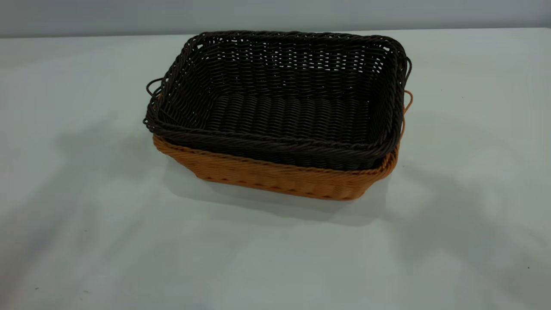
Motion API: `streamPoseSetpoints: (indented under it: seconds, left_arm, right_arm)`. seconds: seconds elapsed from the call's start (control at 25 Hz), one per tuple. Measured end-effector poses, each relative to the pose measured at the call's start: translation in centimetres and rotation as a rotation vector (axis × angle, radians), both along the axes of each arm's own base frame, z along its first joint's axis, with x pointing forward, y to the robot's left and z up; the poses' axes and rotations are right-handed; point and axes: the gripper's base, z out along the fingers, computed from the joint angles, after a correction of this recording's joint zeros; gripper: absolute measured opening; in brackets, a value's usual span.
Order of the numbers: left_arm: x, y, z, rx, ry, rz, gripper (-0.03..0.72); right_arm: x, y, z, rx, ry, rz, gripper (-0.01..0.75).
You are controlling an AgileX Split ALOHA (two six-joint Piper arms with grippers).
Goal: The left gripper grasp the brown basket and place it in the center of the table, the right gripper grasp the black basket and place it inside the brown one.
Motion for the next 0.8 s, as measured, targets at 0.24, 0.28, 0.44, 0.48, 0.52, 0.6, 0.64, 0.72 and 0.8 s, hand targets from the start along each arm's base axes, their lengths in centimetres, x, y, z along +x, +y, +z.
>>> streamPoseSetpoints:
  seconds: [0.24, 0.28, 0.44, 0.48, 0.52, 0.6, 0.64, 0.72, 0.8]
  left_arm:
    - [-7.3, 1.8, 3.3, -0.071, 0.051, 0.046, 0.564]
    - [-8.2, 2.0, 3.3, -0.065, 0.085, 0.049, 0.564]
    - [-10.5, 2.6, 3.9, -0.105, 0.124, 0.082, 0.564]
    - [-11.0, 2.7, 4.1, -0.120, 0.117, 0.090, 0.564]
    - [-11.7, 2.9, 4.2, -0.132, 0.112, 0.097, 0.564]
    - [-13.1, 3.2, 3.7, -0.144, 0.119, 0.105, 0.564]
    - [-14.0, 3.5, 3.4, -0.147, 0.118, 0.107, 0.564]
    - [-16.0, 4.0, 2.1, -0.146, 0.134, 0.110, 0.564]
    - [-18.0, 4.5, 0.5, -0.142, 0.151, 0.113, 0.564]
  right_arm:
    - [-11.2, -2.4, 3.6, -0.103, -0.098, 0.031, 0.580]
    - [-12.9, -3.0, 3.6, -0.118, -0.118, 0.000, 0.580]
    - [-17.6, -4.9, 1.8, -0.138, -0.142, -0.129, 0.580]
    - [-18.3, -5.3, 1.1, -0.139, -0.138, -0.151, 0.580]
    - [-18.9, -5.5, 0.5, -0.138, -0.129, -0.164, 0.580]
    - [-19.6, -5.7, -0.8, -0.154, -0.097, -0.169, 0.580]
    - [-19.9, -5.7, -1.4, -0.166, -0.081, -0.163, 0.580]
    - [-20.7, -5.9, -2.4, -0.192, -0.061, -0.146, 0.580]
    - [-21.9, -6.2, -3.1, -0.222, -0.065, -0.143, 0.580]
